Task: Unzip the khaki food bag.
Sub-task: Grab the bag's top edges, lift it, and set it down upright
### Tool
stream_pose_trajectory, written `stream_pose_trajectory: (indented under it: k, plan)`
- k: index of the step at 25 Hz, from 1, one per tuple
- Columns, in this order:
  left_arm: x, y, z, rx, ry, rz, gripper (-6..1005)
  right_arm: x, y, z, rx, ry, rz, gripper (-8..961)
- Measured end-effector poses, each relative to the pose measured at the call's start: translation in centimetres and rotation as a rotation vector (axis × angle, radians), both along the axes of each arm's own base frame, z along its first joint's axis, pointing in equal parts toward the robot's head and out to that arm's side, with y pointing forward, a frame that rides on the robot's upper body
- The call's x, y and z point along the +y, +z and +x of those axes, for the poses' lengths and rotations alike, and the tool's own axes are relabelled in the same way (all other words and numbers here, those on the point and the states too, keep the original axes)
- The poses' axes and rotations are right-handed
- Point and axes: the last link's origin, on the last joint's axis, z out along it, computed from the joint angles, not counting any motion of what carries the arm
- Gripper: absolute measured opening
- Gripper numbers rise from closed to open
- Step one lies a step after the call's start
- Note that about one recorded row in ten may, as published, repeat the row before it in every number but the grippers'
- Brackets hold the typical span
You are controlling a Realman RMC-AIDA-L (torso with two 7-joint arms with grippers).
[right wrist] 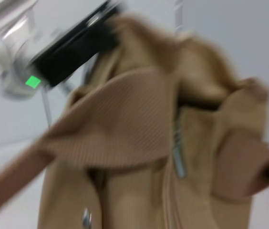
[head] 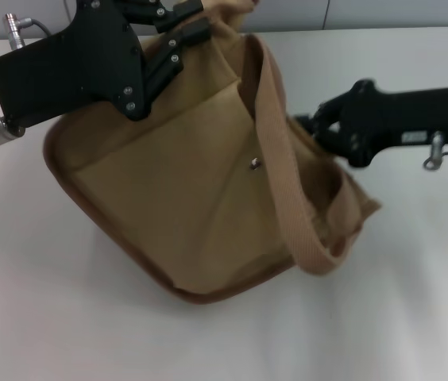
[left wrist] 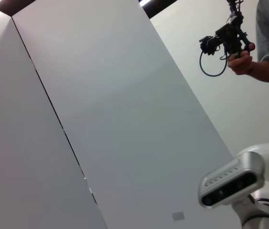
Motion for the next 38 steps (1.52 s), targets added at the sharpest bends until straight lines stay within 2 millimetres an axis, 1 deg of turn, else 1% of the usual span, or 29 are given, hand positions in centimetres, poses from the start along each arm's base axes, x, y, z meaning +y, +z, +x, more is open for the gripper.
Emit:
stream_pose_trajectory:
  k: [4,8,12,15,18,24,32,38]
  plan:
    - [-0.1,0.0,0.0,0.000,-0.004,-0.006,84,0.6,1.7,0.4,0.108,-0.088,-0.003,84]
    - [-0.3,0.0,0.1,-0.003,-0.016,-0.021,84,0.8,3.0,0.2,0.152,-0.091,-0.015,107]
    - [-0.6,0.0,0.3,-0.006,-0.042,-0.040,84,1.4,3.8,-0.3,0.159,-0.102,0.010,187]
    - [-0.8,0.0,0.3,-0.007,-0.043,-0.045,84,1.6,3.9,-0.8,0.166,-0.092,0.013,247]
    - [-0.9,0.0,0.2,-0.005,-0.047,-0.052,83,1.6,3.5,-1.6,0.163,-0.064,-0.019,307]
    - [-1.0,-0.2,0.2,-0.005,-0.046,-0.071,83,1.2,1.7,-3.2,0.121,0.000,-0.094,412]
    - [-0.9,-0.2,0.3,-0.006,-0.049,-0.075,84,0.8,-0.1,-5.0,0.077,0.083,-0.136,408]
    - [-0.9,-0.3,0.4,-0.004,-0.052,-0.078,84,0.9,-0.9,-5.9,0.040,0.138,-0.122,404]
